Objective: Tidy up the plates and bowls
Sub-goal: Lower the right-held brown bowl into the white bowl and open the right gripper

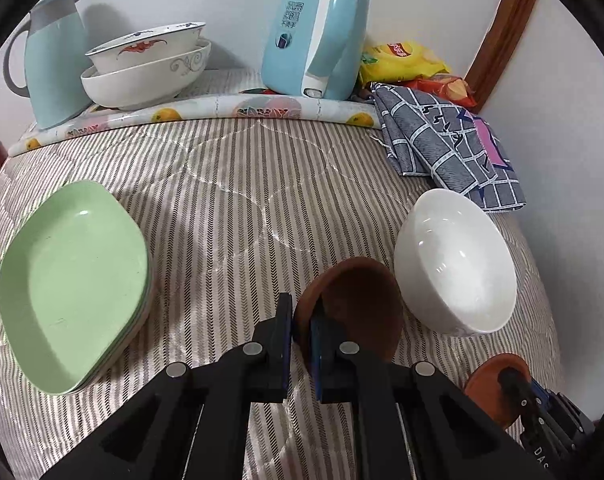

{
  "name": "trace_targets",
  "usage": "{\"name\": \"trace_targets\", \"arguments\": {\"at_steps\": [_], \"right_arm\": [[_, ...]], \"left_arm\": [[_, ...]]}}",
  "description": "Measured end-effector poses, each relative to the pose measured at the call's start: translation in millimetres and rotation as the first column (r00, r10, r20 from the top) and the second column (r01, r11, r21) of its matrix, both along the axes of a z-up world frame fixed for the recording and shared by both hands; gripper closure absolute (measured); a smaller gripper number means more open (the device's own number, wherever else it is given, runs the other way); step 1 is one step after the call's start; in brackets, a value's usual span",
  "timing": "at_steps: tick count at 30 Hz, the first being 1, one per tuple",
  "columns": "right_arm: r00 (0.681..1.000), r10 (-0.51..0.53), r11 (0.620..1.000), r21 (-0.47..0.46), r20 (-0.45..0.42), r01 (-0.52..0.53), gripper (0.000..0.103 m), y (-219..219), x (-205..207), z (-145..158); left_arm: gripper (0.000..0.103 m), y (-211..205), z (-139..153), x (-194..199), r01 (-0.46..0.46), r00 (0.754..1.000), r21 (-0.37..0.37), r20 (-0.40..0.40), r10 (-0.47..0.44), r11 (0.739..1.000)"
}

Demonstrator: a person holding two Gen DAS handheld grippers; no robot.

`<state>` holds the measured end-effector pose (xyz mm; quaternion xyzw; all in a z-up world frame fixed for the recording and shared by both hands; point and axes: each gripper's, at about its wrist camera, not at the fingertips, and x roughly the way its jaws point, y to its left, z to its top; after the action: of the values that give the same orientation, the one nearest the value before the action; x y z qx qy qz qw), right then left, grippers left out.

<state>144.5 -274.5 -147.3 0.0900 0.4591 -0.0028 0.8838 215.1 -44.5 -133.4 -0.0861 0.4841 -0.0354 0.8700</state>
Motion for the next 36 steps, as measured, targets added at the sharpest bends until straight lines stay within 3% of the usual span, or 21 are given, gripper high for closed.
{"name": "trace_targets", "arguments": {"at_steps": [23,36], "right_arm": [[0.996,0.002,0.999,-0.034,0.094,0.001,0.094,16,-5,58],[0.993,-0.004,0.998,-0.054,0.118,0.01,0.094,32,36,79]], "left_arm": [[0.095,28,47,-16,-0.024,0.996,-0.014,0.08,0.025,1.0],[0.095,66,58,-8,-0.084,0.991,-0.015,0.1,0.085,0.996]]}}
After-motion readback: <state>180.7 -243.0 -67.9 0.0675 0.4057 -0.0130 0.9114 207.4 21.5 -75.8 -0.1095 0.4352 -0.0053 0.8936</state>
